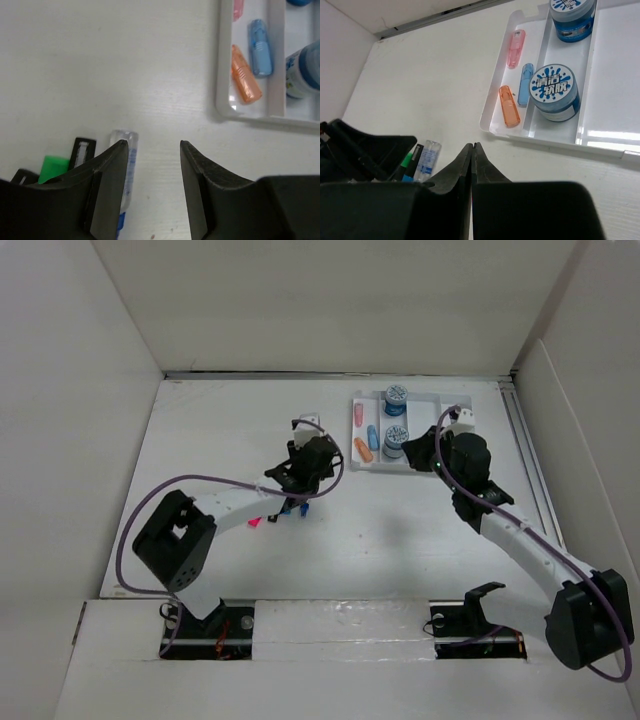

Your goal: Organize the desk

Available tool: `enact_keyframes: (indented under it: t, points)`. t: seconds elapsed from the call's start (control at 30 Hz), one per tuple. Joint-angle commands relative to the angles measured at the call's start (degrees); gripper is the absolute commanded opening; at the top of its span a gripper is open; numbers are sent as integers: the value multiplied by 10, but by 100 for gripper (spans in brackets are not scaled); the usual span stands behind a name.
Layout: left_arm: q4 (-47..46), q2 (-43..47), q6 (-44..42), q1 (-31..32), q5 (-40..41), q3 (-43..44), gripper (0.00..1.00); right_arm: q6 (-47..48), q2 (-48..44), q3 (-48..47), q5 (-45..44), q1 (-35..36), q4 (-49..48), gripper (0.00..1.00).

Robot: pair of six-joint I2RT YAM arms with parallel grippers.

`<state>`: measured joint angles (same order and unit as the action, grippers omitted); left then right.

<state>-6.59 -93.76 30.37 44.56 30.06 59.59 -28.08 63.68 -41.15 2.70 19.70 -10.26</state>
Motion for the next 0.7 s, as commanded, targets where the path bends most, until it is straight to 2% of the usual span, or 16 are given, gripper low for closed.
enact_keyframes:
  t: [0.0, 0.03, 0.07, 0.17, 0.2, 0.5, 0.67]
  points:
    - [9, 51, 32, 0, 1, -69, 42, 8, 10, -10, -3, 8, -34, 4]
    - [8, 57, 36, 0, -6, -81, 42, 9, 15, -11, 3, 14, -34, 8]
    - [7, 59, 38, 0, -10, -100, 42, 11, 20, -15, 6, 14, -33, 21]
    - [13, 53, 39, 0, -3, -107, 42, 16, 34, -22, -4, 26, -29, 43]
    - [23, 38, 41, 0, 12, -100, 42, 18, 38, -23, -8, 26, -29, 46]
    - [22, -42, 29, 0, 25, -53, 32, 22, 37, -25, -14, 31, -27, 48]
    - [36, -80, 26, 0, 24, -31, 31, 23, 29, -23, -38, 31, -22, 48]
